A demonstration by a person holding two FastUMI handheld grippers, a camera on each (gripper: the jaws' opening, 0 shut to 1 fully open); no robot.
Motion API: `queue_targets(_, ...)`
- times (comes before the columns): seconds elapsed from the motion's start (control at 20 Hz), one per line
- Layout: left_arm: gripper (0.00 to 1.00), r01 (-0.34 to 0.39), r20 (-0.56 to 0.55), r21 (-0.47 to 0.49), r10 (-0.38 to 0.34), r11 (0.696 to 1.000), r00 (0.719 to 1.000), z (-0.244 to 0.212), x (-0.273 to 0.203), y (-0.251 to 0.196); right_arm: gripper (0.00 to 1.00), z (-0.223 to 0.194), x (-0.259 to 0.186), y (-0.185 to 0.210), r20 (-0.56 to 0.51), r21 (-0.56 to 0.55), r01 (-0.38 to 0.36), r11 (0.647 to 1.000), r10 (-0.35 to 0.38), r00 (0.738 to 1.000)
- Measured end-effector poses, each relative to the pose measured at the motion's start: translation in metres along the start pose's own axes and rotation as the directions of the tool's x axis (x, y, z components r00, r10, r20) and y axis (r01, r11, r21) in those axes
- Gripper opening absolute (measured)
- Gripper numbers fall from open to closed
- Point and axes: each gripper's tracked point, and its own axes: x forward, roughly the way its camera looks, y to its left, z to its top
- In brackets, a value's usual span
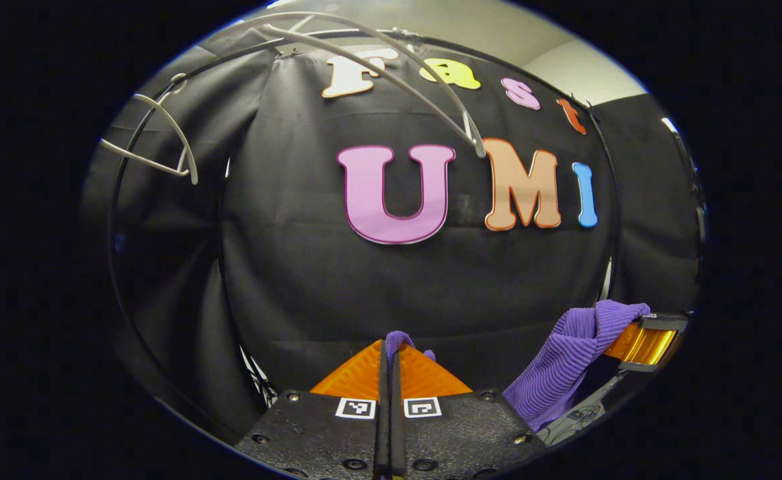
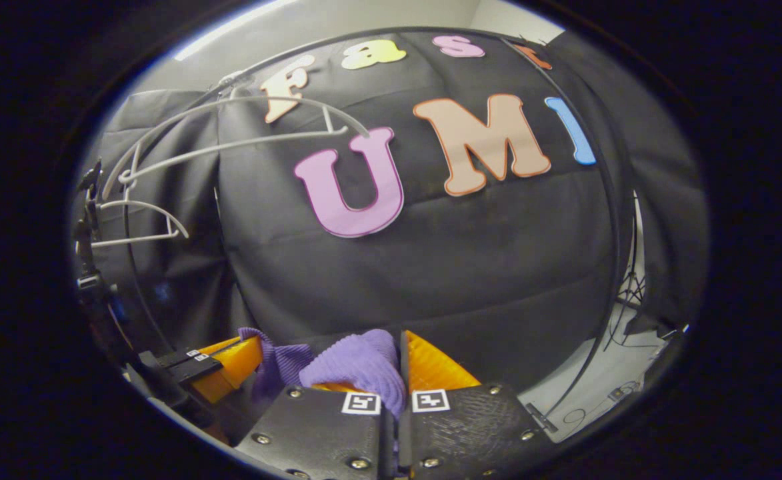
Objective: Grasp the clothes on the hanger with both hands and then place them into the laundry hamper below.
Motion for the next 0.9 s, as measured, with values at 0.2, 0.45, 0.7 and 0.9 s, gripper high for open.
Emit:
queue_targets(0.2,0.01,0.018,-0.060,-0.022,-0.019,1.000,0.998,-0.034,0.014,-0.003,0.03,-0.039,0.016,-0.027,-0.056,0.008,0.048,0.999,-0.047,0.997)
queue_targets(0.45,0.01,0.025,-0.163,-0.012,-0.027,1.000,0.986,-0.097,0.021,-0.009,0.04,-0.100,0.028,-0.046,-0.152,0.001,0.083,0.997,-0.082,0.985)
queue_targets(0.7,0.03,0.099,-0.360,-0.021,-0.100,0.995,0.927,-0.183,0.018,-0.031,0.10,-0.183,0.036,-0.074,-0.344,0.007,0.141,0.990,-0.130,0.930)
queue_targets(0.9,0.45,0.167,-0.487,-0.085,-0.187,0.982,0.853,-0.231,0.006,-0.052,0.65,-0.194,0.029,-0.084,-0.382,-0.021,0.168,0.986,-0.163,0.910)
